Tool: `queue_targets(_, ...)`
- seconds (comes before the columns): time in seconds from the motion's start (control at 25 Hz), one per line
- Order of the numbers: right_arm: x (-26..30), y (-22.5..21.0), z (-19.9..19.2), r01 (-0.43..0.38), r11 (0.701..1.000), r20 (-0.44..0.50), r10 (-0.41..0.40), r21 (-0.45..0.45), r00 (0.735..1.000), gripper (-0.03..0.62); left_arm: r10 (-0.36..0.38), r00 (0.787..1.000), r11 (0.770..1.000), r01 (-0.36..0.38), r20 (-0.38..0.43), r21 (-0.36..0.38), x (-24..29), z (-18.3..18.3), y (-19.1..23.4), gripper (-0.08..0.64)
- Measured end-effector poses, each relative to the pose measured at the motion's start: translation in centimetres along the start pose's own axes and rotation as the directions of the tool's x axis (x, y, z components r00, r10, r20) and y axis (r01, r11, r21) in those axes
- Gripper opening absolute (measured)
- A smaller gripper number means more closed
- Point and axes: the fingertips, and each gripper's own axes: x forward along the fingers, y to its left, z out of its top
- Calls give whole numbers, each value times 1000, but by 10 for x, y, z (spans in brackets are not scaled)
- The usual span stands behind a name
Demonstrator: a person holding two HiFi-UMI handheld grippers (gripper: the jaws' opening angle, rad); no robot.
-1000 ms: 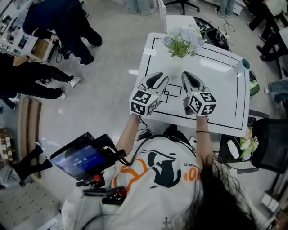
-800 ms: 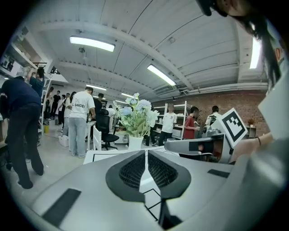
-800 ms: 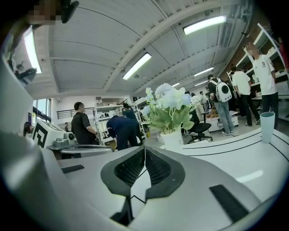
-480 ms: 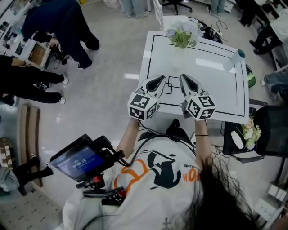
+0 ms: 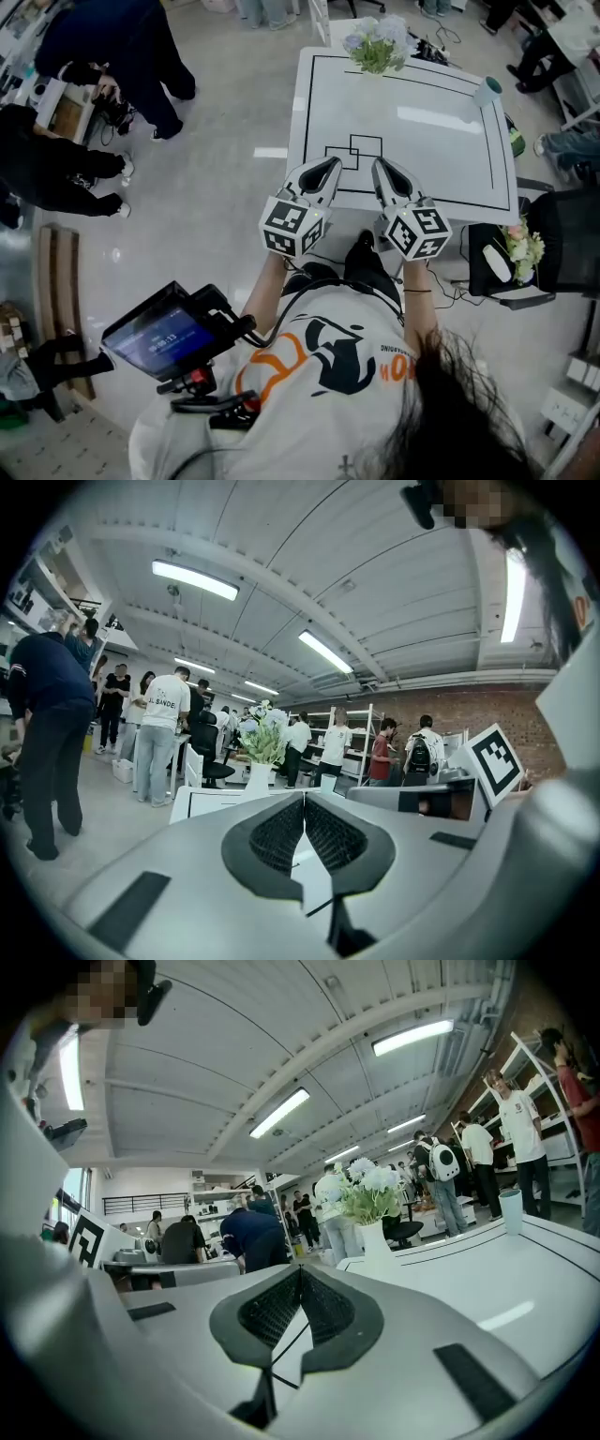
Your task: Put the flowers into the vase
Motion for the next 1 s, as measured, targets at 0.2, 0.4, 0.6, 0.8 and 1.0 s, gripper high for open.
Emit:
queue_targets(0.2,-22,14,-7,17,1000,8,-17,-24,1000,14,-38,999,999,38,-15,-23,-10,-15,-20,11)
queue_targets(0.4,-37,25,-11,30,999,14,-29,-38,999,14,-59,998,997,59,-6,-52,-18,-20,-31,11)
queue_targets(0.6,-44,31,-13,33,999,18,-33,-38,999,14,-62,998,997,61,-10,-55,-21,-22,-32,11)
queue_targets(0.8,-47,31,-15,38,999,27,-37,-37,999,14,-70,998,996,69,-10,-54,-21,-24,-36,11)
queue_targets(1.0,-47,32,-12,38,998,36,-37,-42,999,14,-73,997,996,72,-15,-49,-20,-23,-36,11)
